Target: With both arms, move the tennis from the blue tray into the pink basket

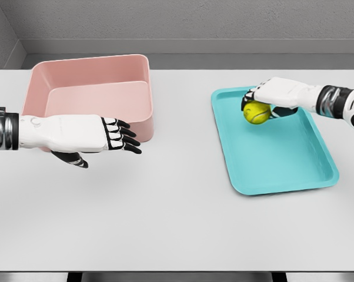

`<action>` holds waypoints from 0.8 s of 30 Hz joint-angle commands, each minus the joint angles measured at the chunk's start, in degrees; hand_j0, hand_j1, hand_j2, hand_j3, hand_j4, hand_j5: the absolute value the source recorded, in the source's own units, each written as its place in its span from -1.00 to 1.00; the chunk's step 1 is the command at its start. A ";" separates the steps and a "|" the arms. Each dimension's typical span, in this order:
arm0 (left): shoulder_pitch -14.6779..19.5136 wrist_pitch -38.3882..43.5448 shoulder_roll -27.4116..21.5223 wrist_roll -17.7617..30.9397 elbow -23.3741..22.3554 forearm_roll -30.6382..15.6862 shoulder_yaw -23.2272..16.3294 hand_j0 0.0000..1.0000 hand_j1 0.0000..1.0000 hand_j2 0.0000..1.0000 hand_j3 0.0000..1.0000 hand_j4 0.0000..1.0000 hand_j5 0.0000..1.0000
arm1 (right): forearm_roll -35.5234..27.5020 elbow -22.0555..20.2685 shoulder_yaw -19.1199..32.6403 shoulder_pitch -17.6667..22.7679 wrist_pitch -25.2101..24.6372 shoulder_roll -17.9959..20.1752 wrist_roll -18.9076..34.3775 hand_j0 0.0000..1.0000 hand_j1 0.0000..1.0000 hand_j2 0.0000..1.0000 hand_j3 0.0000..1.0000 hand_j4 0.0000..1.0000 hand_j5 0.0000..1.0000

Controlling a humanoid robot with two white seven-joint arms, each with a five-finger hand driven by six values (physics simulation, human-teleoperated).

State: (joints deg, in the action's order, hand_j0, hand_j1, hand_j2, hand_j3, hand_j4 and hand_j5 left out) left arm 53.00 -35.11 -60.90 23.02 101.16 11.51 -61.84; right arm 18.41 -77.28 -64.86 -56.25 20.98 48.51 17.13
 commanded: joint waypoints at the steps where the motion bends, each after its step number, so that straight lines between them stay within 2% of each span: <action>1: 0.00 0.11 -0.10 0.00 0.00 -0.34 0.05 1.00 1.00 1.00 1.00 1.00 1.00 | -0.48 -2.35 0.08 0.00 -0.07 0.27 0.53 0.18 0.18 0.18 0.18 0.18 0.18; 9: -0.09 0.11 -0.18 0.00 0.00 -0.34 0.05 1.00 1.00 1.00 1.00 1.00 1.00 | -1.44 -6.39 0.17 0.09 0.02 0.44 0.89 0.18 0.18 0.18 0.18 0.18 0.18; 20: -0.09 0.11 -0.18 0.00 0.00 -0.34 0.05 1.00 1.00 1.00 1.00 1.00 1.00 | -4.17 -7.62 0.17 0.35 0.02 -0.26 1.68 0.19 0.19 0.19 0.19 0.19 0.19; 24: -0.09 0.11 -0.18 0.00 0.00 -0.34 0.05 1.00 1.00 1.00 1.00 1.00 1.00 | -5.31 -7.62 0.08 0.44 0.11 -1.84 2.12 0.19 0.19 0.19 0.19 0.19 0.19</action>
State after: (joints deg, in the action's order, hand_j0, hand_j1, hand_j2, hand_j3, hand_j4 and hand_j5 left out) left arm 52.91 -35.11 -61.05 23.03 101.16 11.51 -61.84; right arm 14.08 -84.87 -64.80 -55.81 21.13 47.29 19.01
